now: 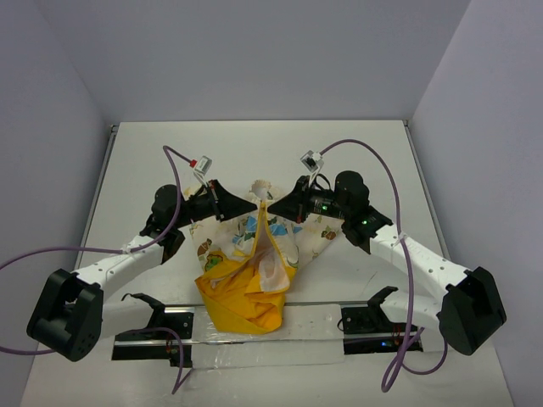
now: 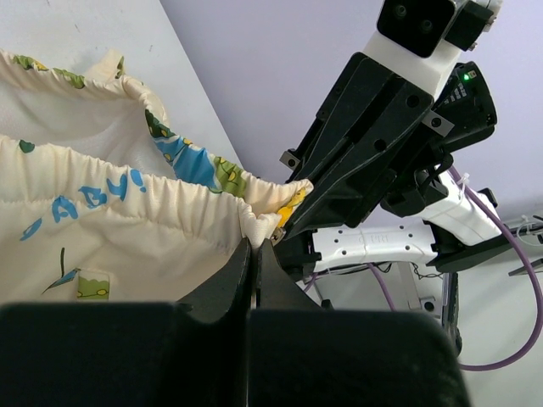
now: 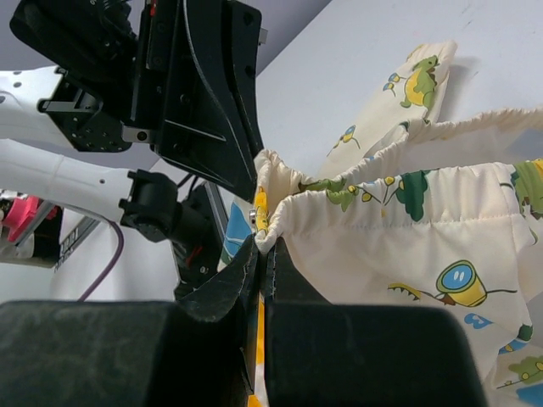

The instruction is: Zip up the jacket

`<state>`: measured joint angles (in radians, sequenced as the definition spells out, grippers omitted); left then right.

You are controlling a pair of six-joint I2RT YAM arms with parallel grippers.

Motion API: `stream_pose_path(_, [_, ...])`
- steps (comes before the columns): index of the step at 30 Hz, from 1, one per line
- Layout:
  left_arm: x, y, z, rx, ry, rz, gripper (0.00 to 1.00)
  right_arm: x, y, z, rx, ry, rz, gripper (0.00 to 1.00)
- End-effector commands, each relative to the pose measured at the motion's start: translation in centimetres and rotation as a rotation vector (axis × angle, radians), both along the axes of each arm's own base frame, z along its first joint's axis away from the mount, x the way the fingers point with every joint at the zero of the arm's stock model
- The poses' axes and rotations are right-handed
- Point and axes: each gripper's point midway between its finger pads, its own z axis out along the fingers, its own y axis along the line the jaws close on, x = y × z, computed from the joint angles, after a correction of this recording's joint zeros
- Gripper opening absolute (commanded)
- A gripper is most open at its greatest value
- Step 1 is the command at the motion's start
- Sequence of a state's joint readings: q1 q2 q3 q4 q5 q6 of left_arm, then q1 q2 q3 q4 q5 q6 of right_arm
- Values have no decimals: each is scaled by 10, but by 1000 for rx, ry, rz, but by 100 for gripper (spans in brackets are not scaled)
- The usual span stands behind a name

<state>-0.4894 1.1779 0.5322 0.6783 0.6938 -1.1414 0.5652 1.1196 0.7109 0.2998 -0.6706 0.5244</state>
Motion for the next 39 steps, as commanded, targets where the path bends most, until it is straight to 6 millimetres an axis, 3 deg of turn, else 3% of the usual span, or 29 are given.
stream_pose_path(1, [-10,-6,4,-17,-43,-51,0,5,-2,44,97,-138,-48,0])
stream_pose_path(19, [-7,-5,-10,63,-20,-9,2,20,-16,57,94,-155,-137,0])
stream_pose_path(20, [-4,-4,-13,90,-6,6,11,20,-15,57,96,-147,-132,0])
stream_pose_path(21, [0,-3,-12,124,-8,18,28,18,-14,57,98,-143,-118,0])
stream_pose_path(22, [3,-2,-8,127,-29,33,31,17,-14,57,101,-136,-113,0])
stream_pose_path(24, [8,2,0,159,-41,72,60,15,-15,55,102,-121,-118,0])
stream_pose_path(25, [9,3,-1,176,-28,82,65,15,-15,53,97,-121,-120,0])
stream_pose_path(28, [11,12,21,169,-56,150,67,16,-18,45,73,-112,-137,0])
stream_pose_path(34, [-13,15,46,42,-73,129,60,13,-18,45,76,-109,-126,0])
stream_pose_path(39, [-38,6,67,-47,-89,57,56,14,-16,45,74,-106,-124,0])
